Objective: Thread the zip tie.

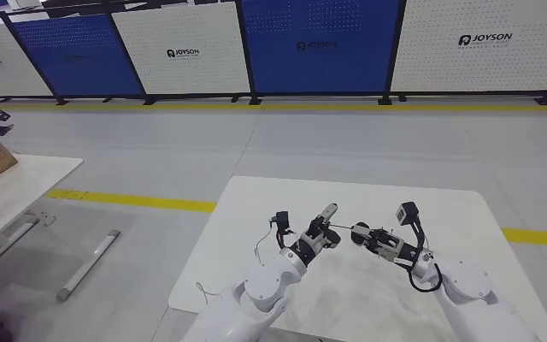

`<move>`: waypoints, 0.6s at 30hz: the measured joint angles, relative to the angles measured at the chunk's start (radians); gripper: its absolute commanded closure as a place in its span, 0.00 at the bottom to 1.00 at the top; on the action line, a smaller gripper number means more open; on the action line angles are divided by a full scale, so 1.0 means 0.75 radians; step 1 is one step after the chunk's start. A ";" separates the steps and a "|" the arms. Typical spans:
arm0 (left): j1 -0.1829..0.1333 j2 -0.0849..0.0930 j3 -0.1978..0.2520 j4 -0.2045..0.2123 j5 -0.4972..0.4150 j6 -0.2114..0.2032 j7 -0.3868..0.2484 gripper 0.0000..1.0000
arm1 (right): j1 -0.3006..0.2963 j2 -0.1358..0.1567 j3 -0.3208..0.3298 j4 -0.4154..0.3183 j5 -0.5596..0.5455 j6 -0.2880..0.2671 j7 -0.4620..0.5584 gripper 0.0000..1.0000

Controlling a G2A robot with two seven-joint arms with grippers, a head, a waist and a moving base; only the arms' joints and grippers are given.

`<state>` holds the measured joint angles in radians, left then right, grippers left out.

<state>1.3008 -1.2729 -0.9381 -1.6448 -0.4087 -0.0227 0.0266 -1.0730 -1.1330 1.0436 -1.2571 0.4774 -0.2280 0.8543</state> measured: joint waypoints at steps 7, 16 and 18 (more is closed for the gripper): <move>0.006 0.002 -0.018 0.016 0.029 -0.011 -0.053 0.89 | 0.000 0.000 0.000 0.000 0.000 0.000 0.000 1.00; 0.028 0.008 -0.031 0.014 0.101 -0.021 -0.117 0.88 | 0.000 0.000 0.000 0.000 0.000 0.000 0.000 1.00; 0.032 0.008 -0.026 0.011 0.121 -0.029 -0.130 0.71 | 0.000 0.000 0.000 0.000 0.000 0.000 0.000 1.00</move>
<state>1.3245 -1.2672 -0.9575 -1.6367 -0.3181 -0.0444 -0.0710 -1.0730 -1.1330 1.0436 -1.2571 0.4774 -0.2280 0.8543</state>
